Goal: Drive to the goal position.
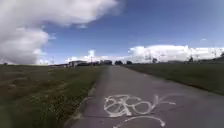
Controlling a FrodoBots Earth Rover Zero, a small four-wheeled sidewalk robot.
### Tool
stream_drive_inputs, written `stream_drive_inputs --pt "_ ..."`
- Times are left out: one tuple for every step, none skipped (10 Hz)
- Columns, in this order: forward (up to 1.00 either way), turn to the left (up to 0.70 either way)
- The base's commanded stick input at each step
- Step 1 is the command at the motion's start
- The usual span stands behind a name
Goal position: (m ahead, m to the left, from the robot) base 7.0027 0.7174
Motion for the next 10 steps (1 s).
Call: stream_drive_inputs --pt "0.7 0.0" --pt "0.7 0.0" --pt "0.7 0.0" --pt "0.7 0.0" --pt "0.7 0.0" --pt "0.7 0.0" --pt "0.7 0.0" --pt "0.7 0.0" --pt "0.7 0.0" --pt "0.7 0.0"
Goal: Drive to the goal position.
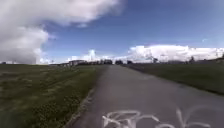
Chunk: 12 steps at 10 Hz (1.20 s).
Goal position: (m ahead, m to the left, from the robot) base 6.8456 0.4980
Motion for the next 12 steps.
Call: stream_drive_inputs --pt "0.7 0.0" --pt "0.7 0.0" --pt "0.7 0.0" --pt "0.7 0.0" --pt "0.7 0.0" --pt "0.7 0.0" --pt "0.7 -0.05" --pt "0.7 -0.15" --pt "0.7 -0.34" --pt "0.7 -0.19" --pt "0.7 -0.04" --pt "0.7 0.0"
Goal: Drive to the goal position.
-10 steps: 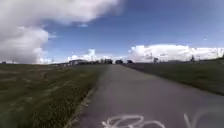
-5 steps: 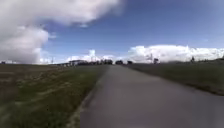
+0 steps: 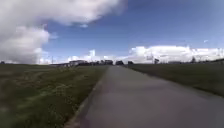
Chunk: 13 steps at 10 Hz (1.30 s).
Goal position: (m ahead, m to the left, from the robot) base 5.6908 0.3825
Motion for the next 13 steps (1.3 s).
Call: stream_drive_inputs --pt "0.7 0.0" --pt "0.7 0.0" --pt "0.7 0.0" --pt "0.7 0.0" --pt "0.7 0.0" --pt "0.7 0.0" --pt "0.7 0.0" --pt "0.7 0.0" --pt "0.7 0.0" --pt "0.7 0.0" --pt "0.7 -0.11" --pt "0.7 -0.24" --pt "0.7 -0.3"
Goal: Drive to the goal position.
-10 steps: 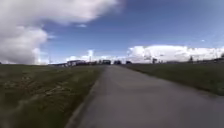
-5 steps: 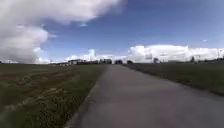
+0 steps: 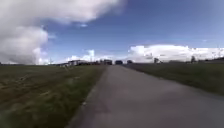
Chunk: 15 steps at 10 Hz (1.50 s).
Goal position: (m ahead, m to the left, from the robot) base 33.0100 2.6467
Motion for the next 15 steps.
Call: stream_drive_inputs --pt "0.7 -0.33" --pt "0.7 0.0" --pt "0.7 0.0" --pt "0.7 0.0" --pt "0.7 0.0" --pt "0.7 0.0" --pt "0.7 0.0" --pt "0.7 0.0" --pt "0.7 0.0" --pt "0.7 0.0" --pt "0.7 0.0" --pt "0.7 0.0" --pt "0.7 0.0" --pt "0.7 0.0" --pt "0.7 0.0"
